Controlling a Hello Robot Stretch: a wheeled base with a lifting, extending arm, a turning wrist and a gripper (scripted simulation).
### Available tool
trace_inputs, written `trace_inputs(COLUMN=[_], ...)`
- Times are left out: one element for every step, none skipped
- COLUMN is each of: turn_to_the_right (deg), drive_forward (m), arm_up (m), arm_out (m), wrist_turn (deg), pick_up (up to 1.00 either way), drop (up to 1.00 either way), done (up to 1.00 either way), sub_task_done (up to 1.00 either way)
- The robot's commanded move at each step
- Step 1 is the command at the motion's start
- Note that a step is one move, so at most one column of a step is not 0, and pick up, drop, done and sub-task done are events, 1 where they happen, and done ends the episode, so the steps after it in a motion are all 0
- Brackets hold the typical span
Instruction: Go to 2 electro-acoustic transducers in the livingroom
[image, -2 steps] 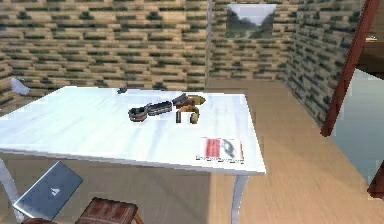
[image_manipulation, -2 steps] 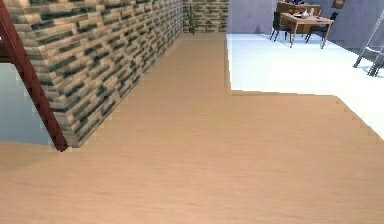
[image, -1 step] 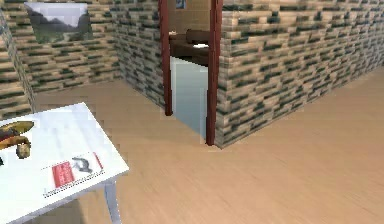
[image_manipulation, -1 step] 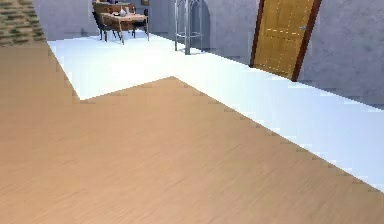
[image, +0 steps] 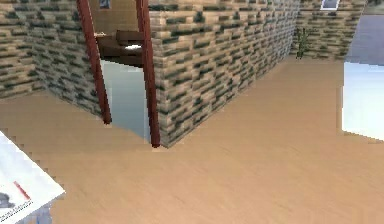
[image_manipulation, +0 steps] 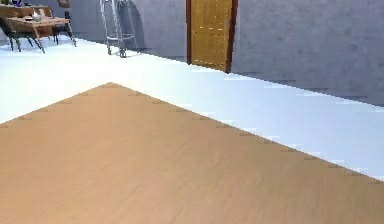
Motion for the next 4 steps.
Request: trace_inputs(turn_to_the_right=[0.0,12.0,0.0,-45.0], drive_forward=[1.00,0.00,0.05,0.00], arm_up=[0.00,0.00,0.00,0.00], arm_out=[0.00,0.00,0.00,0.00], wrist_turn=[0.0,0.0,0.0,0.0], pick_up=[0.00,0.00,0.00,0.00], drop=[0.00,0.00,0.00,0.00], done=[0.00,0.00,0.00,0.00], sub_task_done=[0.00,0.00,0.00,0.00])
